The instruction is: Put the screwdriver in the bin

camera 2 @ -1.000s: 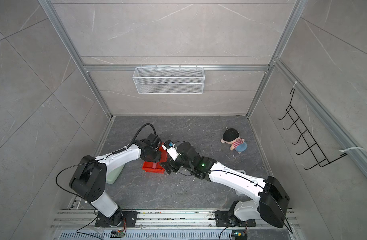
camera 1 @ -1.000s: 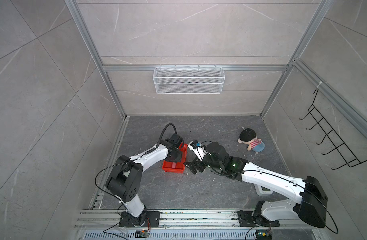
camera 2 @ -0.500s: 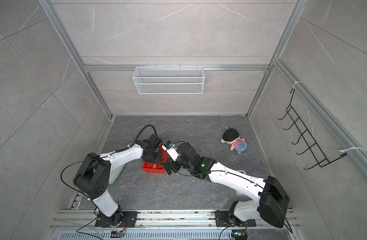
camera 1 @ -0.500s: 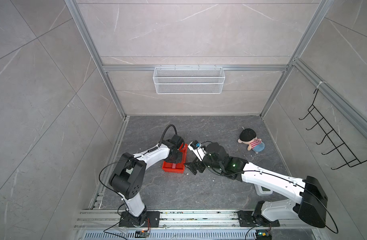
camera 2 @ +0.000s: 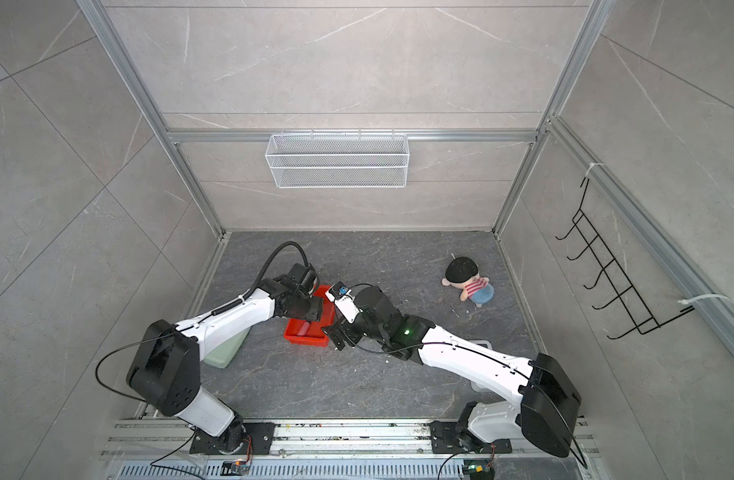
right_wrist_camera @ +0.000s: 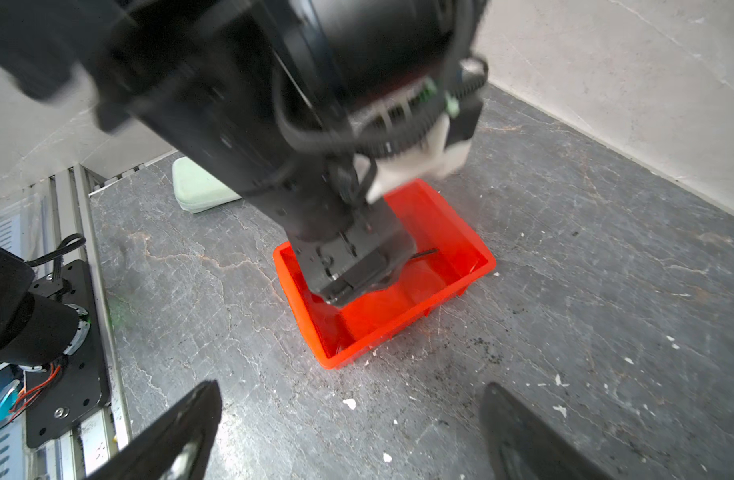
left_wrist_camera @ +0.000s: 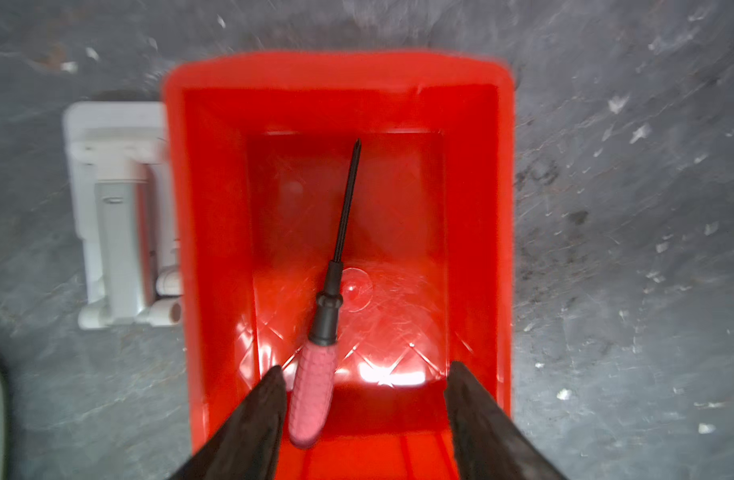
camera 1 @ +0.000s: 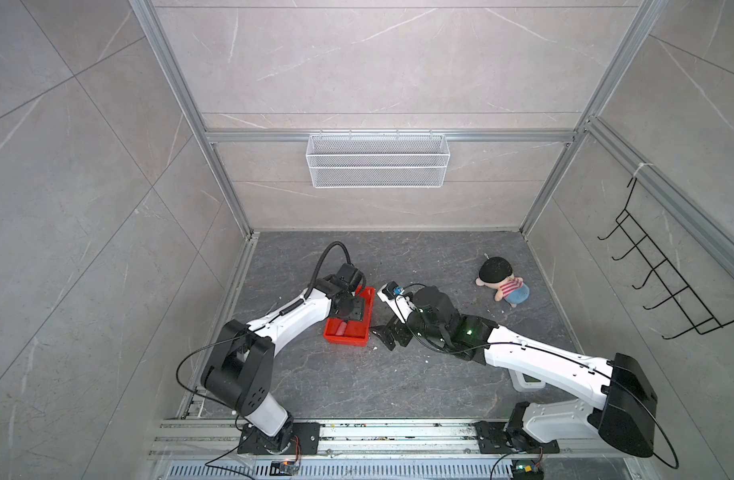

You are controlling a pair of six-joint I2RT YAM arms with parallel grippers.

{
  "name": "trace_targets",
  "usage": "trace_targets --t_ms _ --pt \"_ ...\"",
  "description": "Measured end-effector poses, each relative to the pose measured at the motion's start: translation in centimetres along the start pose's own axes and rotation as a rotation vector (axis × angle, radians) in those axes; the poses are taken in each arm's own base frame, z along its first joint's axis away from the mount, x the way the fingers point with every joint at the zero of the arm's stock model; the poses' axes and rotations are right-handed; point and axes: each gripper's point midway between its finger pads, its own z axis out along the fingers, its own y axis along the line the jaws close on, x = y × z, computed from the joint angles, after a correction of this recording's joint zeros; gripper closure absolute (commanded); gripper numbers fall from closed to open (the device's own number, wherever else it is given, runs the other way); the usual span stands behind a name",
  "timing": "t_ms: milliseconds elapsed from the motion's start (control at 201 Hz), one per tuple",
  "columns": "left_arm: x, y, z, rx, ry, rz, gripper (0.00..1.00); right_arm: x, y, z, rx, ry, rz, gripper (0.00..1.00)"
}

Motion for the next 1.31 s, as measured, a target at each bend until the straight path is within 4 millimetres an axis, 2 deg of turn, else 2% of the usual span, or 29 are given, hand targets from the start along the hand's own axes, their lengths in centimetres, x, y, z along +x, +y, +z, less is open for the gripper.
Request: trace_targets --t_ms 134,204,309,438,613,752,872,951,1116,1185,1315 --pt "-2.2 -0.1 -3.3 0.027 -0.131 0.004 0.07 -0.5 -0.4 -0.8 0.025 -0.018 0.0 0.01" --pt "-3.1 -0.1 -4.7 0.034 -0.198 0.011 0.02 -1.0 -0.9 -1.4 0.044 -0.035 0.003 0.01" --pt "-3.9 0.3 -6.7 0.041 -0.303 0.037 0.01 -1.4 -2.1 -2.4 0.102 -0.06 0.017 0.01" --pt "-3.8 1.0 -8.4 0.03 -0.395 0.082 0.0 -1.6 -4.1 -3.4 0.19 -0.081 0.034 0.01" --pt "-3.3 2.3 -9.7 -0.018 -0.524 0.157 0.0 0.2 -8.7 -5.5 0.337 -0.087 0.084 0.0" --pt "-2.0 5.0 -8.6 -0.096 -0.594 0.176 0.01 2.4 -13.7 -8.4 0.502 -0.106 0.137 0.01" --pt "0.3 9.5 -6.5 -0.176 -0.609 0.131 0.0 5.0 -17.6 -11.0 0.665 -0.131 0.149 0.0" --pt "1.9 12.6 -5.4 -0.233 -0.615 0.073 0.0 7.4 -19.5 -11.9 0.754 -0.127 0.138 0.0" --pt "4.1 17.6 -3.9 -0.321 -0.646 -0.013 0.0 14.0 -22.6 -12.4 0.886 -0.063 0.149 0.0" --pt "4.4 18.8 -3.3 -0.335 -0.64 -0.037 0.0 16.4 -23.7 -12.1 0.915 -0.027 0.172 0.0" --pt "3.6 19.7 -1.7 -0.321 -0.645 -0.053 0.0 18.9 -25.0 -10.8 0.923 0.009 0.195 0.0"
